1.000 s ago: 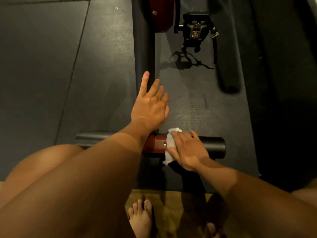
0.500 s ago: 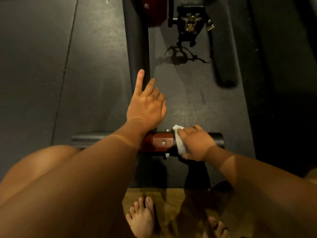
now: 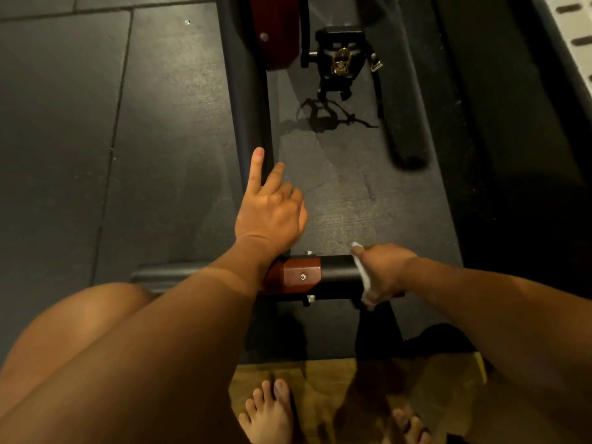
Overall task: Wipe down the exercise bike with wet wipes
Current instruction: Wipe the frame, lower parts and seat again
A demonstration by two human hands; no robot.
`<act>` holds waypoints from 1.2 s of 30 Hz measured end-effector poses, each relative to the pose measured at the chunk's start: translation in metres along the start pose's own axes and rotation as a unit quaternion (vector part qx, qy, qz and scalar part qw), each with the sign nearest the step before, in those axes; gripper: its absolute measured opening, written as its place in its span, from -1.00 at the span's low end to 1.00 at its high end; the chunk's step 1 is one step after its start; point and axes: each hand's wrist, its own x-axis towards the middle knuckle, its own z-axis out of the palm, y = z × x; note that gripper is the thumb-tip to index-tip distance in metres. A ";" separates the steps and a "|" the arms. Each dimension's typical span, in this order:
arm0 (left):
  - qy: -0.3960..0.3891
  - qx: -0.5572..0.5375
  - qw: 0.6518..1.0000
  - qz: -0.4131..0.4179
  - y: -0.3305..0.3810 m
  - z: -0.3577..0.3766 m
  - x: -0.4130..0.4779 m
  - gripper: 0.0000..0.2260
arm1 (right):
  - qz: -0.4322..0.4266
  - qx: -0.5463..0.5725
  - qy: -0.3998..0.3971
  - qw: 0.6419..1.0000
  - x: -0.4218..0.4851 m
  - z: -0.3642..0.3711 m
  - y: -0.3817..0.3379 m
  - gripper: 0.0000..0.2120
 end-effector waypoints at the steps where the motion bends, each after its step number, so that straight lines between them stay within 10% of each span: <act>1: 0.011 -0.004 1.000 0.002 0.000 0.001 0.000 -0.67 | -0.035 0.046 0.024 0.998 0.003 0.002 -0.013 0.04; 5: 0.064 -0.018 0.998 0.006 0.000 0.008 0.001 -0.70 | -0.079 0.222 0.107 0.966 0.021 -0.001 -0.082 -0.34; 9: 0.094 -0.025 0.995 0.003 0.001 0.013 0.001 -0.70 | -0.131 0.122 0.118 0.977 0.030 -0.013 -0.110 -0.66; 13: 0.111 -0.033 0.993 0.007 0.001 0.017 0.000 -0.72 | -0.145 0.094 -0.019 0.985 0.035 -0.035 -0.102 -0.64; 25: 0.078 -0.054 0.994 0.053 -0.011 0.011 -0.017 -0.65 | -0.024 -0.085 0.267 0.960 0.026 0.033 -0.135 -0.44; 30: 0.050 -0.044 0.995 0.071 -0.018 0.010 -0.040 -0.56 | -0.154 -0.173 0.160 0.960 0.022 -0.003 -0.106 -0.15; 36: 0.063 -0.097 0.992 0.045 -0.031 0.008 -0.062 -0.49 | -0.103 -0.344 0.109 0.927 -0.011 -0.026 -0.123 -0.18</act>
